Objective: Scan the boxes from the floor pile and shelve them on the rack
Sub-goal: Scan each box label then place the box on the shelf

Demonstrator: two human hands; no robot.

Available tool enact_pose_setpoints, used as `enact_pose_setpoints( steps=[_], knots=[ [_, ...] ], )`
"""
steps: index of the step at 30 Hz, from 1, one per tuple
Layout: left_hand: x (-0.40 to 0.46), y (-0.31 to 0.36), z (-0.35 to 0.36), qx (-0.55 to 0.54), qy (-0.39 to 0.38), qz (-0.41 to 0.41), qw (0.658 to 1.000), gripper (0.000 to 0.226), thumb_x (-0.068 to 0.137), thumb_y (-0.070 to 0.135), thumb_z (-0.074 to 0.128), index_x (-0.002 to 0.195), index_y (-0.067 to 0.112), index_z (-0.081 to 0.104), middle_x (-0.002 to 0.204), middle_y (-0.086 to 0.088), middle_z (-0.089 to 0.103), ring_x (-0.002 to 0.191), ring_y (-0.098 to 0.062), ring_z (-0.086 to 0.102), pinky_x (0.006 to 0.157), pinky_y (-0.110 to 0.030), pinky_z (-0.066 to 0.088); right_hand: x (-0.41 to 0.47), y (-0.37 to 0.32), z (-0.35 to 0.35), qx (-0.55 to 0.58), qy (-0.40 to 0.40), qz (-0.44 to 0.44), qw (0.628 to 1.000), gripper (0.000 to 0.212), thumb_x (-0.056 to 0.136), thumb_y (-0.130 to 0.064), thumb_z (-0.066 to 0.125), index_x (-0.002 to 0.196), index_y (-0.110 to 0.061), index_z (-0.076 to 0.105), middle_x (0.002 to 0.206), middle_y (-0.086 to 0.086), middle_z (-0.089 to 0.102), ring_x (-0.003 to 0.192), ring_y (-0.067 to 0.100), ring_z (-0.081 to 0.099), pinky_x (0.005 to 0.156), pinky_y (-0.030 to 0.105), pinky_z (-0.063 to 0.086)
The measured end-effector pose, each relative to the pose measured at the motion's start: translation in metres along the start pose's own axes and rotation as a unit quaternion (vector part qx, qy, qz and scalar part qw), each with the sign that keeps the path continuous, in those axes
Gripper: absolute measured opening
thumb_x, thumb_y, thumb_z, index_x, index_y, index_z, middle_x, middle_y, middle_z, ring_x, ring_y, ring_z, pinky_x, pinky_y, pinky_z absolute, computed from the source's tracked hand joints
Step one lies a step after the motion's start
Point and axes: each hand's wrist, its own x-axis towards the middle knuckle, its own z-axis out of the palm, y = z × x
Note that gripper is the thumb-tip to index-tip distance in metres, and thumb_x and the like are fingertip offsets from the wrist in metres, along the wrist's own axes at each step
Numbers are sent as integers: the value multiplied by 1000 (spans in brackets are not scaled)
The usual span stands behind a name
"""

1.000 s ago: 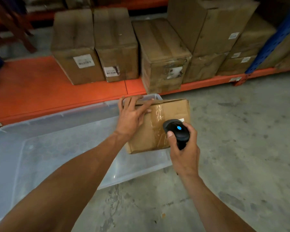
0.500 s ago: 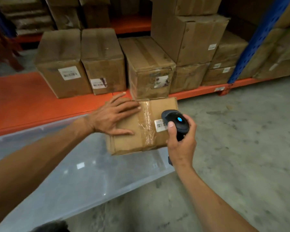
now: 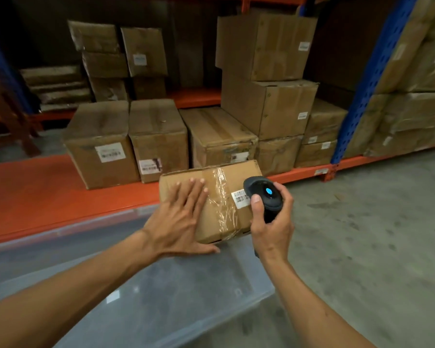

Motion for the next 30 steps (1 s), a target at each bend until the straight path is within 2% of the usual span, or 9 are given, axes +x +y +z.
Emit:
enact_pose_setpoints(
  steps=[4, 6, 8, 11, 14, 18, 24, 27, 30],
  knots=[
    [-7, -36, 0, 3, -27, -60, 998, 126, 73, 92, 4, 155, -5, 6, 162, -26, 3, 151, -42, 5, 120, -56, 21, 7, -25, 30, 20, -47, -22, 998, 49, 90, -44, 68, 135, -31, 52, 105, -30, 66, 96, -13, 64, 80, 7, 48],
    [-11, -62, -7, -32, -87, -108, 990, 112, 82, 85, 15, 157, 5, -6, 165, -19, -4, 152, -37, 7, 119, -52, 25, 12, -37, 55, 28, -63, -24, 997, 47, 90, -53, 66, 133, -39, 51, 110, -19, 70, 96, 3, 71, 85, 25, 57],
    [-14, -87, -1, -61, -115, -155, 979, 82, 99, 61, 33, 158, 16, 0, 165, -13, 10, 144, -38, 32, 107, -50, 41, 11, -40, 79, 36, -94, -20, 995, 43, 88, -62, 64, 128, -50, 51, 112, -15, 71, 89, 23, 74, 82, 46, 61],
    [-10, -113, 19, -146, -54, -218, 964, 61, 105, 26, 40, 158, 25, 11, 164, -10, 19, 142, -39, 34, 109, -48, 37, -2, -32, 103, 31, -139, -31, 989, 52, 84, -72, 64, 130, -50, 52, 116, -14, 69, 90, 29, 73, 78, 53, 61],
    [22, -101, 46, -144, 23, -195, 970, 63, 103, 20, 46, 158, 27, 17, 159, -18, 26, 141, -44, 31, 114, -51, 28, -18, -10, 108, 44, -159, -31, 986, 53, 83, -69, 67, 130, -47, 54, 115, -18, 68, 88, 27, 73, 77, 51, 62],
    [50, -67, 68, -102, 33, -239, 965, 76, 101, 37, 47, 156, 36, -5, 161, -18, 16, 146, -45, 16, 119, -58, 13, -30, 20, 96, 18, -161, -16, 987, 45, 83, -61, 66, 125, -53, 53, 116, -31, 65, 104, 0, 67, 88, 25, 57],
    [66, -82, 88, 18, 48, -265, 963, 122, 74, 79, 59, 156, 27, -14, 152, -23, 22, 139, -49, 24, 116, -66, 4, -41, 77, 67, -44, -158, 64, 984, 48, 81, -66, 65, 125, -51, 53, 101, -13, 74, 86, 21, 74, 81, 49, 60],
    [80, -88, 87, 60, 20, -286, 956, 146, 56, 90, 62, 154, 20, -21, 148, -28, 21, 137, -51, 26, 117, -66, -3, -49, 96, 55, -87, -224, 92, 966, 41, 86, -53, 75, 120, -52, 54, 97, -20, 73, 90, 2, 70, 84, 33, 59],
    [90, -94, 90, 62, 10, -302, 951, 150, 53, 88, 66, 152, 19, -22, 147, -28, 20, 136, -51, 26, 118, -63, 8, -51, 117, 55, -135, -335, 133, 923, 58, 79, -37, 87, 123, -51, 52, 104, -23, 71, 96, -5, 66, 81, 19, 55]
  ],
)
